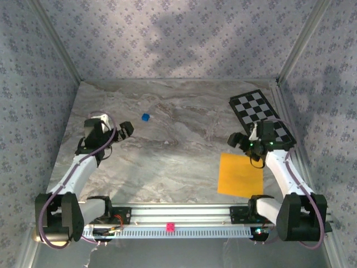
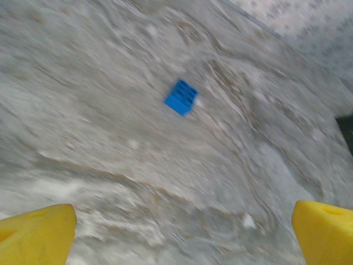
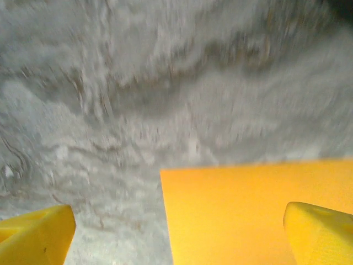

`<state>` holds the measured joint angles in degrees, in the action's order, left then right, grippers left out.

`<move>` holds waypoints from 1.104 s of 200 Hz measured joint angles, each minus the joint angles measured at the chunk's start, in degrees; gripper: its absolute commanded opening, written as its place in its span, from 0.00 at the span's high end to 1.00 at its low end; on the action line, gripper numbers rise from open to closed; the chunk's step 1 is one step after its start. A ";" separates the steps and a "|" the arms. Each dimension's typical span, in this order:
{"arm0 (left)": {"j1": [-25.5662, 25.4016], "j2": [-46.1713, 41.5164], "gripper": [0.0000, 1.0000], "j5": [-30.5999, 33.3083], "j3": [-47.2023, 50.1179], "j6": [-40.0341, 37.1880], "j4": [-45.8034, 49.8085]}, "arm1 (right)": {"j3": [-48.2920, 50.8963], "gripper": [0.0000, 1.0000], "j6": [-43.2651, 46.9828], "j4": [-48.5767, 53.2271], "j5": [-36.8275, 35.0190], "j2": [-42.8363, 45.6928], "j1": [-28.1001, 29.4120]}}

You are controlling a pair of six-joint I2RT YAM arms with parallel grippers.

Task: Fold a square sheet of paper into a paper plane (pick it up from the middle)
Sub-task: Move the square sheet of paper to the center of the table.

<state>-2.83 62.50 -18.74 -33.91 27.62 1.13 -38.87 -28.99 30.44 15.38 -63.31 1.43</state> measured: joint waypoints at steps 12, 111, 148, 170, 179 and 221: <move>-2.10 -0.98 0.00 -0.74 0.00 0.61 1.73 | 0.70 0.00 -2.47 1.66 -1.51 0.00 2.49; -3.93 -7.41 0.00 -2.03 -0.79 1.81 12.33 | 5.31 0.00 -14.14 1.73 -3.61 -7.89 12.48; -3.93 -10.16 0.00 -0.09 -1.70 1.88 14.56 | 2.95 0.01 -19.87 -2.97 -3.58 -12.70 17.90; -3.54 -11.98 0.00 2.14 -2.27 2.49 15.65 | -0.72 0.02 -24.22 -7.10 -3.06 -17.81 22.64; -3.15 -12.81 0.00 3.39 -2.36 3.02 16.04 | -2.78 0.01 -25.66 -8.68 -2.80 -20.44 24.74; -0.74 -13.79 0.00 3.45 -2.62 4.52 16.79 | -16.92 0.03 -32.13 -14.78 -1.84 -34.88 34.62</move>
<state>-3.57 48.71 -15.29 -36.53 32.14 17.91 -55.79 -61.12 15.66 13.54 -98.19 36.05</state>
